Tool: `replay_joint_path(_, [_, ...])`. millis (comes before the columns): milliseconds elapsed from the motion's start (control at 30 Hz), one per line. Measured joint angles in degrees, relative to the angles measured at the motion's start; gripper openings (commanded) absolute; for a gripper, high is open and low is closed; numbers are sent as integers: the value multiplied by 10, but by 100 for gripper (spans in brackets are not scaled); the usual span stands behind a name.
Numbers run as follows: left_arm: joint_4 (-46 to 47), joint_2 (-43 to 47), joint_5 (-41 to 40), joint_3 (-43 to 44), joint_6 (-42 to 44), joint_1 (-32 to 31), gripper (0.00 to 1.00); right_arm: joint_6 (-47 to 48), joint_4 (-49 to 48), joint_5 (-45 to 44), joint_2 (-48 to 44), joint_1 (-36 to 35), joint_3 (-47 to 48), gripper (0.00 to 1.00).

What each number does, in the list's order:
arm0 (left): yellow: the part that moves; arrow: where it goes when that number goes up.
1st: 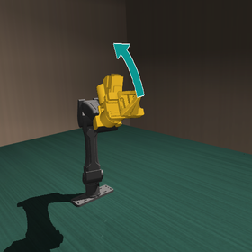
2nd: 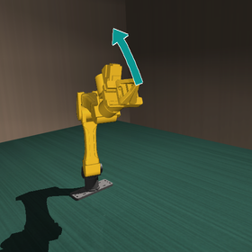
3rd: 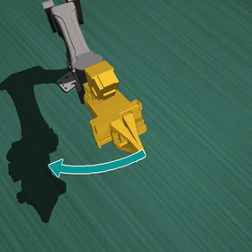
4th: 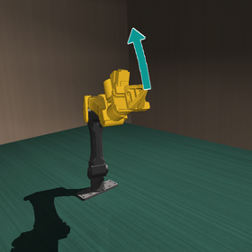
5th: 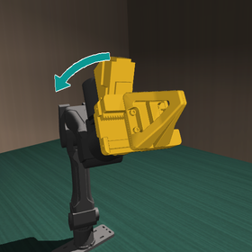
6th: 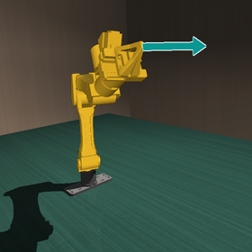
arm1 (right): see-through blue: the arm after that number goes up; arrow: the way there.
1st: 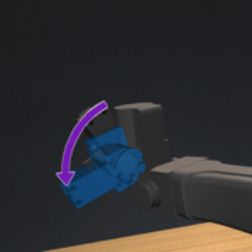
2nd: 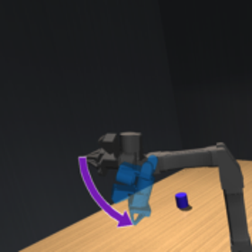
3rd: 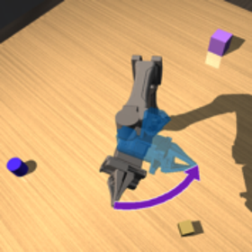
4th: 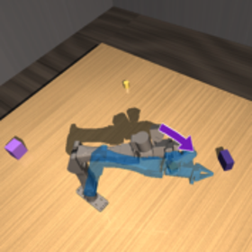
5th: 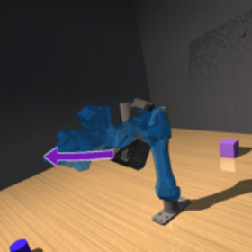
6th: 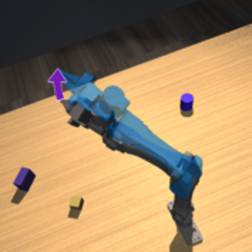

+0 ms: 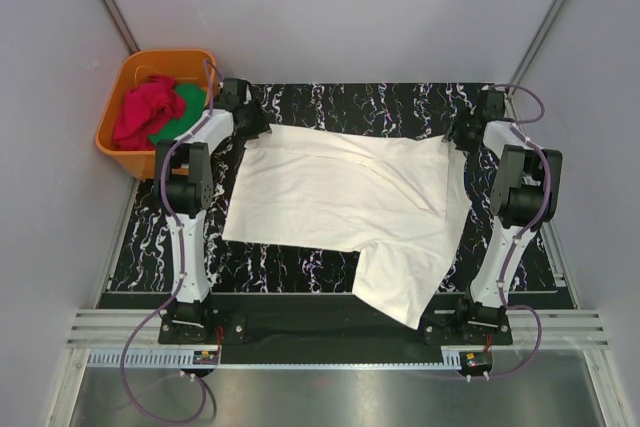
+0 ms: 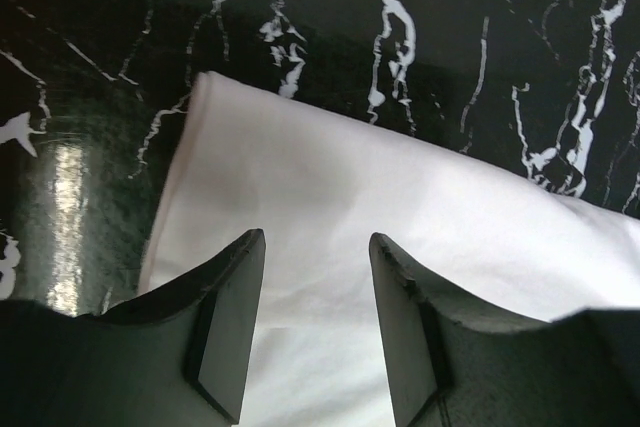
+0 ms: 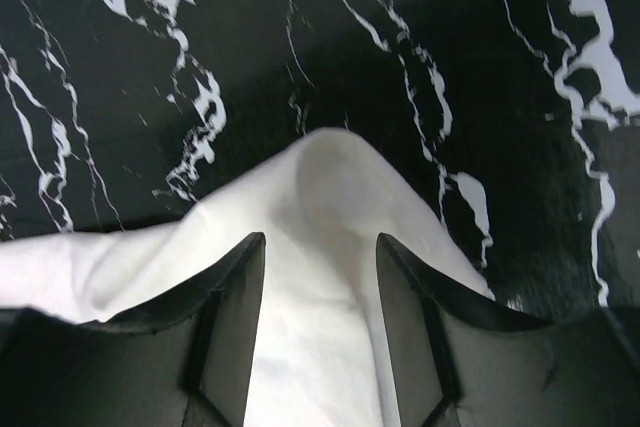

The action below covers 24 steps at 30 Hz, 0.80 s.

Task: Fold and stack the t-shirts
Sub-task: Fold the tshirt

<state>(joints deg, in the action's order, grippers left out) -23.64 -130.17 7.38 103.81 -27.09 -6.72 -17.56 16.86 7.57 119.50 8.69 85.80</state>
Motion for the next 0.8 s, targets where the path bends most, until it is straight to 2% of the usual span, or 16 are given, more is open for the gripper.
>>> replay_joint_path(267, [-9, -16, 0, 9, -26, 19, 51, -15, 2, 12, 69, 0, 97, 51])
replay_joint_path(367, [-12, -26, 0, 19, -38, 21, 51, -26, 10, 11, 85, 0, 117, 45])
replay_joint_path(467, [-23, -37, 0, 39, -49, 22, 51, -38, 16, 11, 89, 1, 117, 27])
replay_joint_path(500, [-25, -39, 0, 43, -52, 23, 51, -44, 19, 12, 89, 1, 117, 16])
replay_joint_path(600, [-29, -40, 2, 44, -61, 26, 51, -61, 26, 7, 89, 5, 117, 5])
replay_joint_path(800, [-21, -40, 28, 36, -70, 30, 51, -99, 41, -14, 89, 25, 113, 2])
